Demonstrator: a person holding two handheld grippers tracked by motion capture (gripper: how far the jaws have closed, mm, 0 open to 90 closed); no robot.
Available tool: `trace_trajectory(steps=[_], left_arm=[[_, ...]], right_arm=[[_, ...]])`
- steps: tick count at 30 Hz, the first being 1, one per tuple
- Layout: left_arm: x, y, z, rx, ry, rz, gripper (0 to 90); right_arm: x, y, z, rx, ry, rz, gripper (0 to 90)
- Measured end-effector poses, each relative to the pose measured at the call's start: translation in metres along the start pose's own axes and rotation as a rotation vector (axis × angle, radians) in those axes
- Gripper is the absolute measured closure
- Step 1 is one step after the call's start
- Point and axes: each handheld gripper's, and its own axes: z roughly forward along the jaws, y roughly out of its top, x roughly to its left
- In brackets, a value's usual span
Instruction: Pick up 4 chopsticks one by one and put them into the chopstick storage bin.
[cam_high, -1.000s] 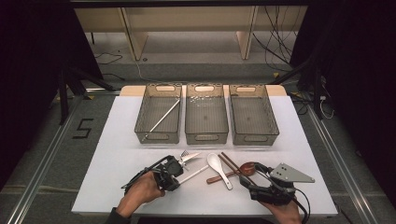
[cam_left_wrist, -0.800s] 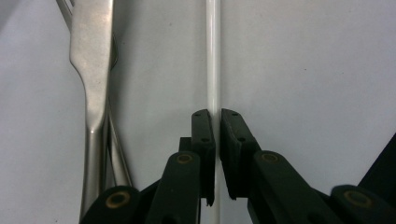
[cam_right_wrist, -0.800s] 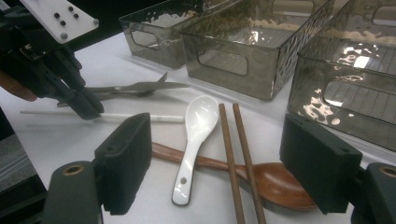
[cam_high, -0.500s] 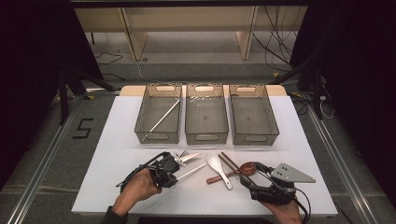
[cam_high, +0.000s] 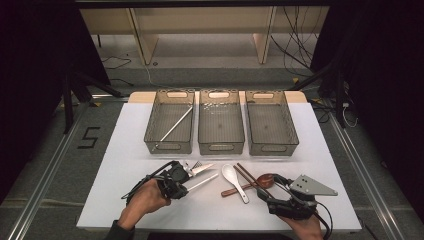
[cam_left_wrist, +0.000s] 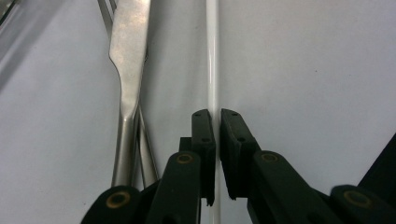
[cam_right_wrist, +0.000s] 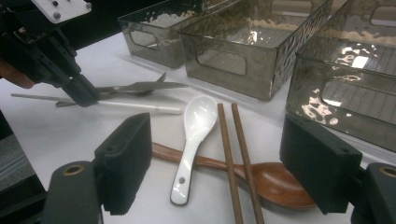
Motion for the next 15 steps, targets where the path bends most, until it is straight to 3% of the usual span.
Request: trace_trajectory(steps=[4,15], left_arm=[[0.0,-0.001,0.008,0.041,-0.011,-0.003,84.3],[0.001,-0.001,0.016,0.081,-0.008,-0.027,84.1]], right_arm=[[0.0,0.0,0.0,0.0,0.0,0.0,26.1],[0.0,0.0,0.0,-0.002,-0.002,0.001,26.1]])
